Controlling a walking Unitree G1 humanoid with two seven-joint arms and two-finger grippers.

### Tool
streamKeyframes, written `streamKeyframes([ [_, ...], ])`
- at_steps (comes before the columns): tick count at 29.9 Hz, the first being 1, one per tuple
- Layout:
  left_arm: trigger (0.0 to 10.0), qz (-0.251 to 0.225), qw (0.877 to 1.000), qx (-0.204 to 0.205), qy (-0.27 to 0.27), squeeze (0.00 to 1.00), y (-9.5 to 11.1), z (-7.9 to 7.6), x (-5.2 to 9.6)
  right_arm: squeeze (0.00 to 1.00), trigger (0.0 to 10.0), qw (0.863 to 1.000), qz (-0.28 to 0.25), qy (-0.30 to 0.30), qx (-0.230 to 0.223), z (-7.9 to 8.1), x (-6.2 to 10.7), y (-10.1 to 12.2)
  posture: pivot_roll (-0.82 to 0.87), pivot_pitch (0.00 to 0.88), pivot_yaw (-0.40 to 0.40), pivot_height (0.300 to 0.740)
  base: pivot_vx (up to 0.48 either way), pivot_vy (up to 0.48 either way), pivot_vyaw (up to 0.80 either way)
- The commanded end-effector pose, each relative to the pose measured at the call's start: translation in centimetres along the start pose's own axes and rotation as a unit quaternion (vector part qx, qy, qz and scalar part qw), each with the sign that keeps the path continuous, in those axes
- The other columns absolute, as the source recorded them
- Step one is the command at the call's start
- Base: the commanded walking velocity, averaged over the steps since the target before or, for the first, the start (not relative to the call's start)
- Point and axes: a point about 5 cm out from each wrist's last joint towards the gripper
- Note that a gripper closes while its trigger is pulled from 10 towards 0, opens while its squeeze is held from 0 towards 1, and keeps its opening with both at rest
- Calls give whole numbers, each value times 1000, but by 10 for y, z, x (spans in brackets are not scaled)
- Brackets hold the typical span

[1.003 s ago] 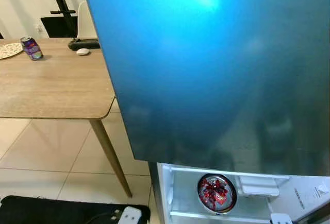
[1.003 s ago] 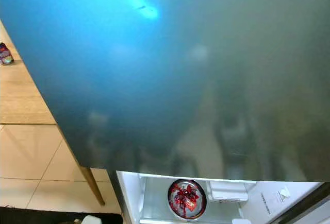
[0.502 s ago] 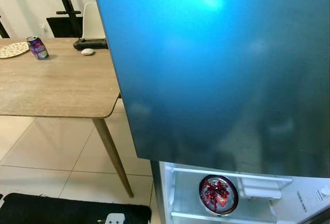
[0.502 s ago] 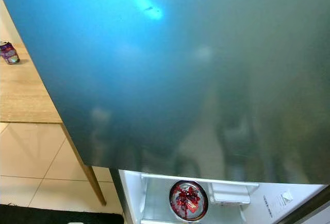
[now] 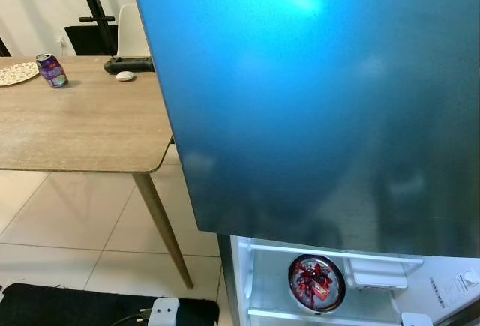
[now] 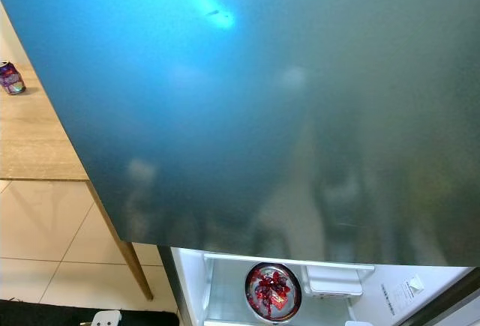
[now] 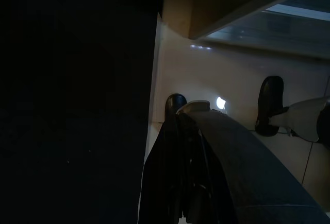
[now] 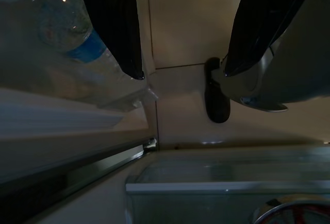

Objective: Restocking fridge

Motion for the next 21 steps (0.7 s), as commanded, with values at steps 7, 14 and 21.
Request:
streamKeyframes([
  [7, 10000, 20, 1000, 5, 12, 0, -12, 8, 3, 0, 10000, 1000, 6, 12, -25, 7, 1, -5, -102, 0, 11, 740, 0, 0, 0],
  [14, 10000, 13, 1000, 13, 9, 0, -8, 4, 2, 0, 10000, 999, 5, 21, -25, 9, 1, -4, -103, 0, 15, 740, 0, 0, 0],
  [21, 10000, 11, 1000, 21, 15, 0, -7, 6, 2, 0, 10000, 999, 9, 28, -25, 10, 1, -5, -85, 0, 7, 740, 0, 0, 0],
])
Point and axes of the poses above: a point about 5 cm out from each wrist's last joint towards the gripper, its own x axis pointing back from the gripper into the wrist, its own y axis along the axis of the wrist's last joint, z = x × y, and after that the axes turned 14 degrees about x, right-handed
